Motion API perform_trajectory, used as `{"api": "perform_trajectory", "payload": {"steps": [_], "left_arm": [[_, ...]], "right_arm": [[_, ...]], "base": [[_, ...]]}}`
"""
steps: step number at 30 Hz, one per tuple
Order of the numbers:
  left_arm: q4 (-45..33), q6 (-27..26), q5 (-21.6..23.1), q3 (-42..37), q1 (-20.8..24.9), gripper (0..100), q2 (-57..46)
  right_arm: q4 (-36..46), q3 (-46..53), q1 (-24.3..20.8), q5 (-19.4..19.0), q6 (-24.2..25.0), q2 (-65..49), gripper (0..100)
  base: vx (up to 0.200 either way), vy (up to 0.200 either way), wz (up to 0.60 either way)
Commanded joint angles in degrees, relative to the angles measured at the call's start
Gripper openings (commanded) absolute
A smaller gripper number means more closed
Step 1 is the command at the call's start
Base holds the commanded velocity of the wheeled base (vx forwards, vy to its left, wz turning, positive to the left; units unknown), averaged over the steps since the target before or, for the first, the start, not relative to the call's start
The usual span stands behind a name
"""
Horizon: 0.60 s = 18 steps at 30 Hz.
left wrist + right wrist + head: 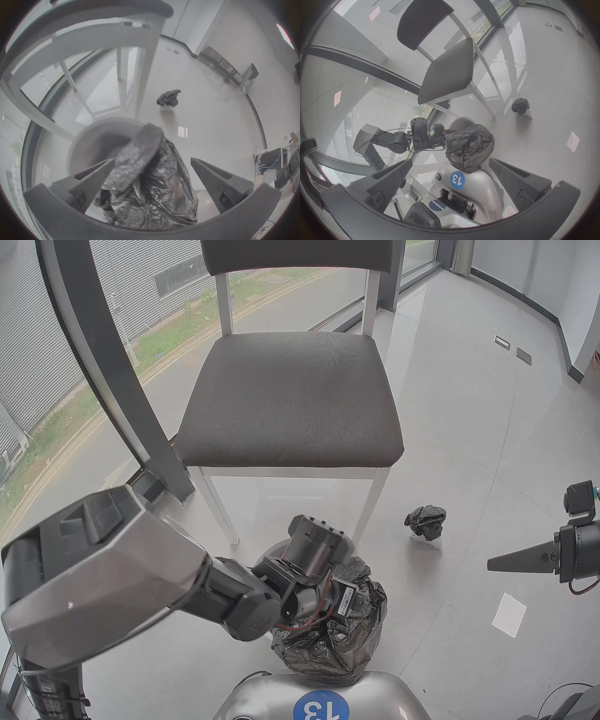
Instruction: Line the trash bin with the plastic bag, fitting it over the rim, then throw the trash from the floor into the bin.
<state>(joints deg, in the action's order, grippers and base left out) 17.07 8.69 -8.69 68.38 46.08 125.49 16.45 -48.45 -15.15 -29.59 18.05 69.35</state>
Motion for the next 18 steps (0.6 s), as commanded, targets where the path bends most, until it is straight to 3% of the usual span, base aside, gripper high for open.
{"api": "perform_trajectory", "payload": {"steps": [1,9,15,18], "left_arm": [[0.0,-1.4,0.0,0.3,-2.7,100,-3.9],[0.2,-7.9,-1.9,-0.4,-4.6,100,-3.5],[-0.3,-15.3,-7.0,-2.5,-4.8,100,-3.4],[-0.9,-18.1,-11.8,-3.3,-4.4,100,-2.5]], "right_arm": [[0.1,-0.1,0.2,-0.4,0.1,0.0,100],[0.2,0.0,0.4,-2.6,0.2,-0.5,100],[0.2,0.0,0.6,-2.9,0.6,-1.0,100],[0.2,0.5,0.6,-3.0,0.6,-1.9,100]], "base": [[0.000,0.000,0.00],[0.000,0.000,0.00],[0.000,0.000,0.00],[0.000,0.000,0.00]]}}
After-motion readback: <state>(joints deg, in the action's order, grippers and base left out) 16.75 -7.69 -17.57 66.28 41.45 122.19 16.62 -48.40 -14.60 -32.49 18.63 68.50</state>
